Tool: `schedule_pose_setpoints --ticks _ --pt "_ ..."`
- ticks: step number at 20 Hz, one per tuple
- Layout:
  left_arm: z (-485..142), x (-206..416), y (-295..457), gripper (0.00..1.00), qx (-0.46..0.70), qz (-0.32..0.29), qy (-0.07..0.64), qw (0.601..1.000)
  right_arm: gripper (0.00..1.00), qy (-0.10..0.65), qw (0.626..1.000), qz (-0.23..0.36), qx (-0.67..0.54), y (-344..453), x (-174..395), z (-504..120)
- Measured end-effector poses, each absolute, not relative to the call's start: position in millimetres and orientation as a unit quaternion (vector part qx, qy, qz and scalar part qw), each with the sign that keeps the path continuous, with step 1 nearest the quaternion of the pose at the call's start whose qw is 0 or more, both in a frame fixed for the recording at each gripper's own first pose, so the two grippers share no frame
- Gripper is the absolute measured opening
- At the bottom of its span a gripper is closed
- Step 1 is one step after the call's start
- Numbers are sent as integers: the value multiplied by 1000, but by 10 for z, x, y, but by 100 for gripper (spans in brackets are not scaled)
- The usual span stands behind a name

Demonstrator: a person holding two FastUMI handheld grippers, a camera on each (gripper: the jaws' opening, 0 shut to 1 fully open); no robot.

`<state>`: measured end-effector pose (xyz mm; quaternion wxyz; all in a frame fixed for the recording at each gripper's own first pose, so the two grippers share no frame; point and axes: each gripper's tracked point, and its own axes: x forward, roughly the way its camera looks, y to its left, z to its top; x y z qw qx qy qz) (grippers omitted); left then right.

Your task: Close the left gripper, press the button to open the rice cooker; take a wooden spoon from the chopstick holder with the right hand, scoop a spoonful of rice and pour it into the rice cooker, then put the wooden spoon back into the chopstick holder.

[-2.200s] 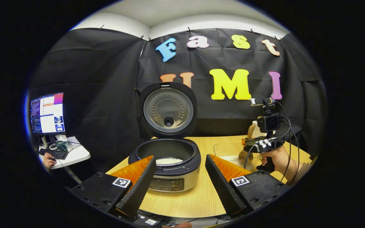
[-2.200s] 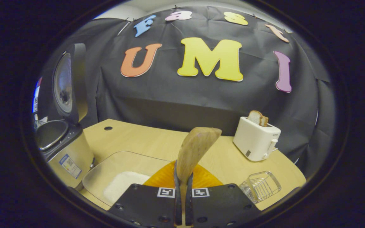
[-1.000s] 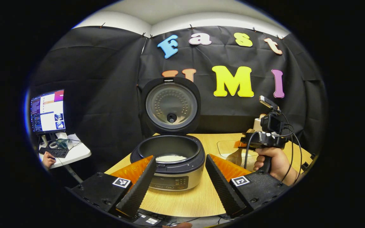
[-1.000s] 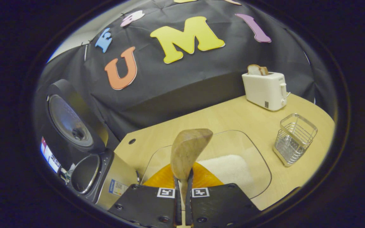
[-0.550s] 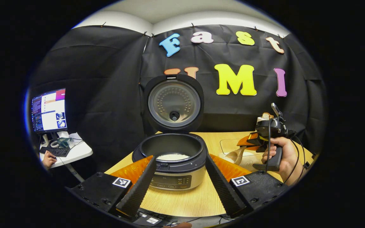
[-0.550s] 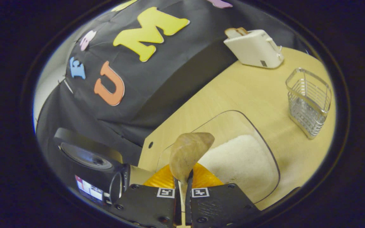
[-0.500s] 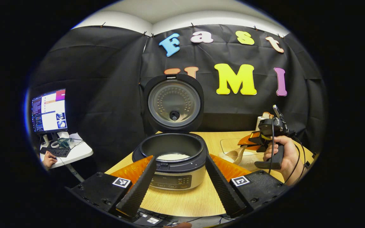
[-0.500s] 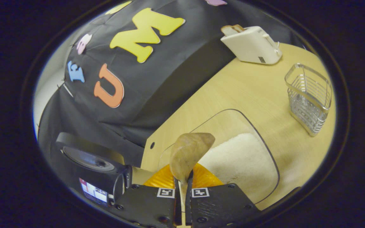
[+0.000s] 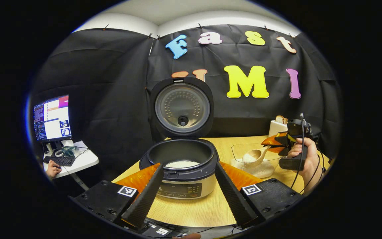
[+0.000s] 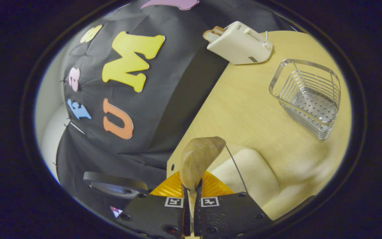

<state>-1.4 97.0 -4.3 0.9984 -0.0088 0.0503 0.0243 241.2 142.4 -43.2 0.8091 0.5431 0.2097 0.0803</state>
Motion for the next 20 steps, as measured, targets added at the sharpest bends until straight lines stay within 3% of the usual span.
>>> schedule_pose_setpoints --ticks 6,7,8,20 --pt "1 -53 969 99 -7 24 46 999 4 190 734 111 643 1372 2211 -170" --pt "16 -57 969 95 -9 23 44 999 4 189 718 118 660 1394 2193 -114" --pt "21 -59 967 99 -10 22 43 999 5 184 707 134 670 1441 2164 -8" --pt "111 -173 1076 99 -23 23 30 999 4 194 745 206 604 2473 1941 717"
